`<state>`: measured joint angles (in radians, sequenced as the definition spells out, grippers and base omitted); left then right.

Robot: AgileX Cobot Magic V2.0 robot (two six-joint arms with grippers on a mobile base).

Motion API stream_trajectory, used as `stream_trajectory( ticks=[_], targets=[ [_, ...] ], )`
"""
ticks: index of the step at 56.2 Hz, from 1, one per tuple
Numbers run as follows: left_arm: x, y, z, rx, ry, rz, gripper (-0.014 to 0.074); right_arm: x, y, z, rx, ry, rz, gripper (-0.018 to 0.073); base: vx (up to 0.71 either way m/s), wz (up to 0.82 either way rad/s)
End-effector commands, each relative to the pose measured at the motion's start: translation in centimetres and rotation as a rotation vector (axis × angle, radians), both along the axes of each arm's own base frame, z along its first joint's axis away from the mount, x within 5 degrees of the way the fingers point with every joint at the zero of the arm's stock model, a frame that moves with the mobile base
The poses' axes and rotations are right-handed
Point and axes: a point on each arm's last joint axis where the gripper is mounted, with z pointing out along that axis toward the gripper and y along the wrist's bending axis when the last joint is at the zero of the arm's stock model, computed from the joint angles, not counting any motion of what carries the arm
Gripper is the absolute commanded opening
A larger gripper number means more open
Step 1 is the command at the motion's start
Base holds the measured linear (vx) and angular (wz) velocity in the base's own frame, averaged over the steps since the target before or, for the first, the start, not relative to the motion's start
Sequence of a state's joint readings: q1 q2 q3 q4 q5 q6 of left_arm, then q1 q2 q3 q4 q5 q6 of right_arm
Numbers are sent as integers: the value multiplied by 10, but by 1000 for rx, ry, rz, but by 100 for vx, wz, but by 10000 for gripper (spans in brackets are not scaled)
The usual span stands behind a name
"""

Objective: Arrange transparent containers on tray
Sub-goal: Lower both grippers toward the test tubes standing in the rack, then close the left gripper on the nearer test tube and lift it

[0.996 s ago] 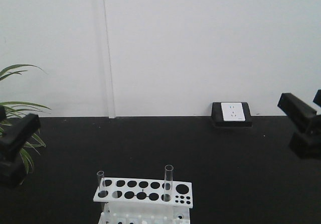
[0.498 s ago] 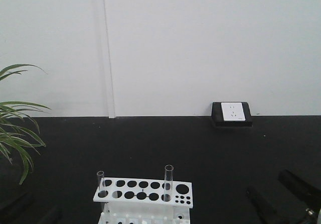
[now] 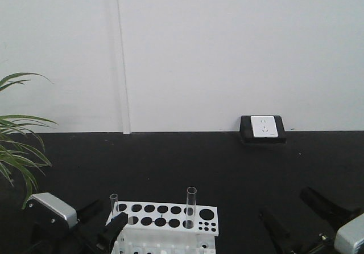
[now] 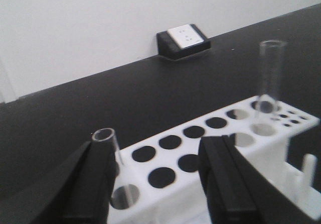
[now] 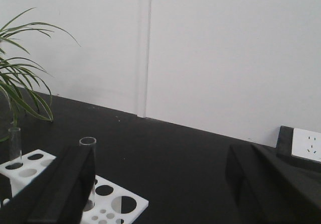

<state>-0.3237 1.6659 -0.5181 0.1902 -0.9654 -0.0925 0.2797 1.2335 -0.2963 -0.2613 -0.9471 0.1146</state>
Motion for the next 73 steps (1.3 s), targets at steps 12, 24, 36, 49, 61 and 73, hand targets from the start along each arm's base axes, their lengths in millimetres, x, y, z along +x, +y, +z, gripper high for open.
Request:
stream_trajectory(
  ticks=[12,24,36,49,61,73],
  targets=[
    [27,-4,21,-117,-122,66,482,2,0,21,61,-130,-5,592,0,0],
    [47,-10,15,-110,-94,74,482,2,0,21,61,-130,-5,592,0,0],
    [58,-14,8,-117,-59,77,476,2,0,21,64,-133,-4,592,0,0],
    [59,-14,4,-160,-32,80,368,1,0,24,75,-156,2,592,0,0],
    [59,-14,4,-159,-34,80,109,1,0,24,78,-157,3,592,0,0],
    [52,-12,37,-214,-123,71,-6,1,0,24,71,-158,2,592,0,0]
  ],
)
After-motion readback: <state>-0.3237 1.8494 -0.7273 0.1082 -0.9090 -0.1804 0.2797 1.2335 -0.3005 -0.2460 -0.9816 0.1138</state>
